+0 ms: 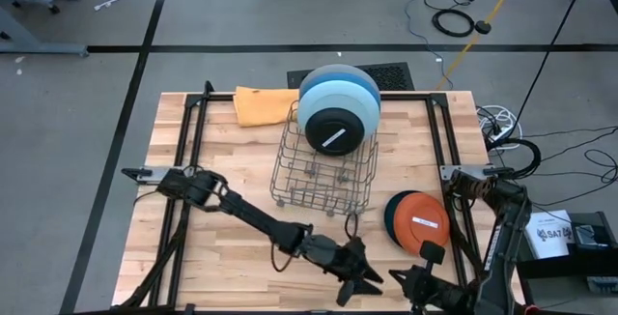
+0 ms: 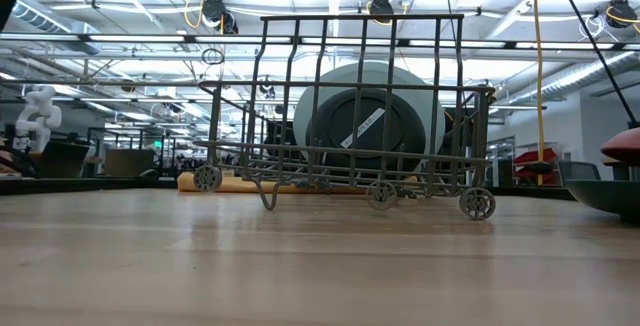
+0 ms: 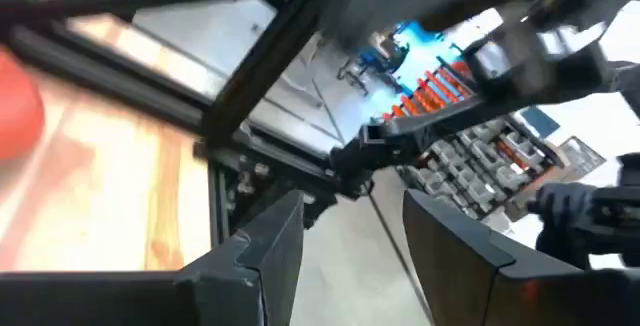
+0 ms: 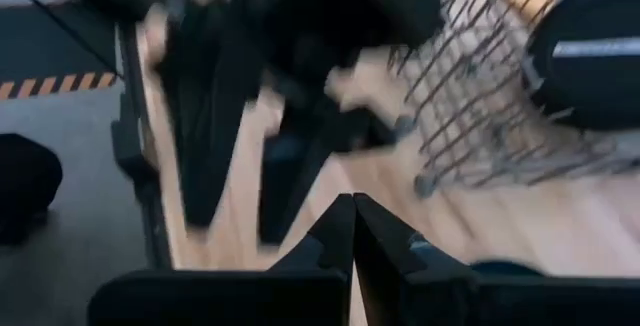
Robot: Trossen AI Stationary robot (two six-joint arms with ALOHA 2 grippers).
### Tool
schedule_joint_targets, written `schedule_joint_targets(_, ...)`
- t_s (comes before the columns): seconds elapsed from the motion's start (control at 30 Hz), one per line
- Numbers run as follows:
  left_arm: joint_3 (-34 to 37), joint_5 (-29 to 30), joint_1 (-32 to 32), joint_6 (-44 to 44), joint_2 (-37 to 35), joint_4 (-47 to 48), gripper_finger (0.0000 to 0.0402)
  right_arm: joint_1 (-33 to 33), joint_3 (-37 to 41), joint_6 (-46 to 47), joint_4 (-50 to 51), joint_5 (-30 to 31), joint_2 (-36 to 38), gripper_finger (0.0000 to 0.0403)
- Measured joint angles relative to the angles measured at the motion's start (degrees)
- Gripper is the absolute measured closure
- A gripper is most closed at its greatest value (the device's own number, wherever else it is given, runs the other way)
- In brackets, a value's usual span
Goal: Sort dishes
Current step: Put the orange plate into the dish rack
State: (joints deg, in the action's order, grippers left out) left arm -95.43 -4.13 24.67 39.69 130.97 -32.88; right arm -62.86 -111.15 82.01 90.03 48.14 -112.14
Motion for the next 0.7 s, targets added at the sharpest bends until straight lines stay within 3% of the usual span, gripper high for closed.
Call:
schedule_joint_targets(0.17, -2.84, 3.29, -1.92, 6.6, 4.83, 2.33, 0.0229, 0.72, 0.0, -3.56, -0.01, 1.28, 1.49, 0.0403)
schedule_joint_targets(0.43, -3.0, 4.15, -6.49, 23.71, 10.21, -4.04, 0.0229, 1.53, 0.02, -8.17, -0.03, 5.14, 1.68, 0.0403)
schedule_joint_targets(0.7, -3.03, 6.78, -9.93, 22.9, 10.28, -0.6, 0.0224, 1.67, 0.02, -8.8, -0.23, 5.36, 1.73, 0.0403)
